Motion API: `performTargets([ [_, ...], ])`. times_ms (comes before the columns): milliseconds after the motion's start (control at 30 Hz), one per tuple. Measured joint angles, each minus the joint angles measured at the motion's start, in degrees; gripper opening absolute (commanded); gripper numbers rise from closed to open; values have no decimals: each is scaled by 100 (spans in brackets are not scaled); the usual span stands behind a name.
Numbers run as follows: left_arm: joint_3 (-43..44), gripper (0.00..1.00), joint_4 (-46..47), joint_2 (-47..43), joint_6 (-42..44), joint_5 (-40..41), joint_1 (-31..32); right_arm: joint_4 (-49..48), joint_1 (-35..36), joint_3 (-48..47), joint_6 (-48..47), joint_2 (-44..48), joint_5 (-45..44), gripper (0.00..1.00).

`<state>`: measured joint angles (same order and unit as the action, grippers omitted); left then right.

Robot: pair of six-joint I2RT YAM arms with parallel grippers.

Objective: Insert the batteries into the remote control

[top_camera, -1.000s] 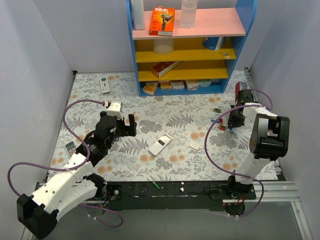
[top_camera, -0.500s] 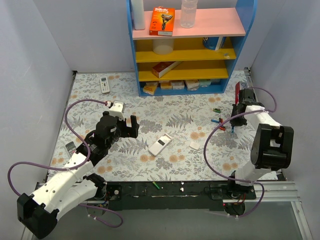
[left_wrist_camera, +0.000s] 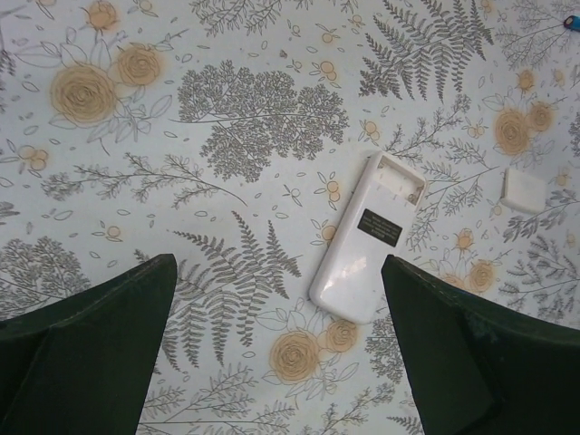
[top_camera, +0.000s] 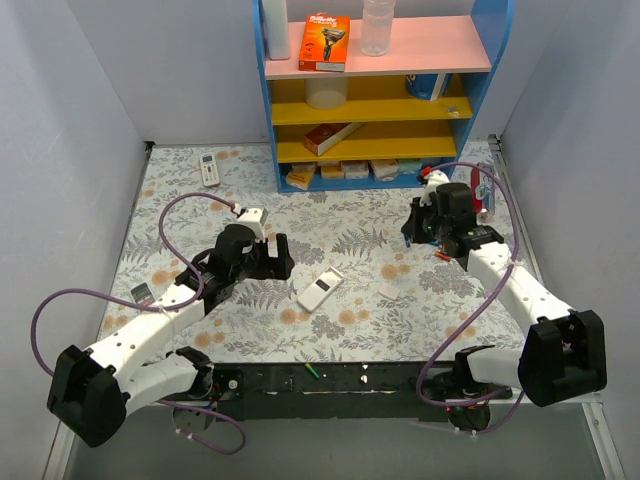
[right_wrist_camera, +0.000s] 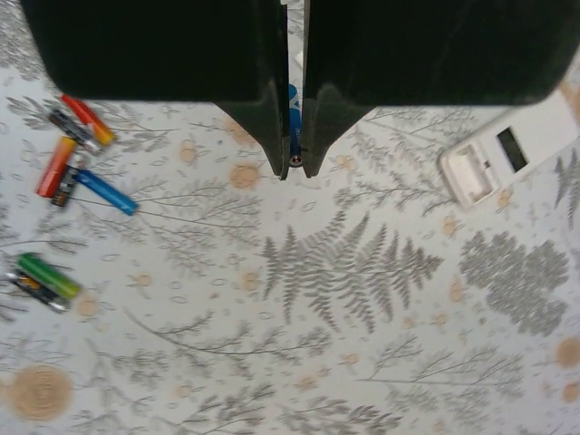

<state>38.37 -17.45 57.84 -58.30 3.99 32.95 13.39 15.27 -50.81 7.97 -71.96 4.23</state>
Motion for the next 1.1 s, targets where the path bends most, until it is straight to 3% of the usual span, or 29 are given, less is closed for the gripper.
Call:
performTargets([
  [133,-63,98,160,232,-566,-28,151,-632,568,374,125,146,433,1],
  [233,-251,98,404,420,-822,157,610,-1198,1034,651,238,140,693,1],
  [367,-398,98,608,940,-920,533,1305,-1832,1620,879,315,7,914,1],
  [500,-529,98,848,1429,-903,767,1609,-2450,1993,946,369,-334,1058,1],
  [767,-568,92,1198,1952,-704,927,1797,-3099,2361,942,302,-1255,1117,1],
  [1100,-529,93,1309,2017,-511,702,1939,-3259,2476,892,103,-1746,1115,1],
])
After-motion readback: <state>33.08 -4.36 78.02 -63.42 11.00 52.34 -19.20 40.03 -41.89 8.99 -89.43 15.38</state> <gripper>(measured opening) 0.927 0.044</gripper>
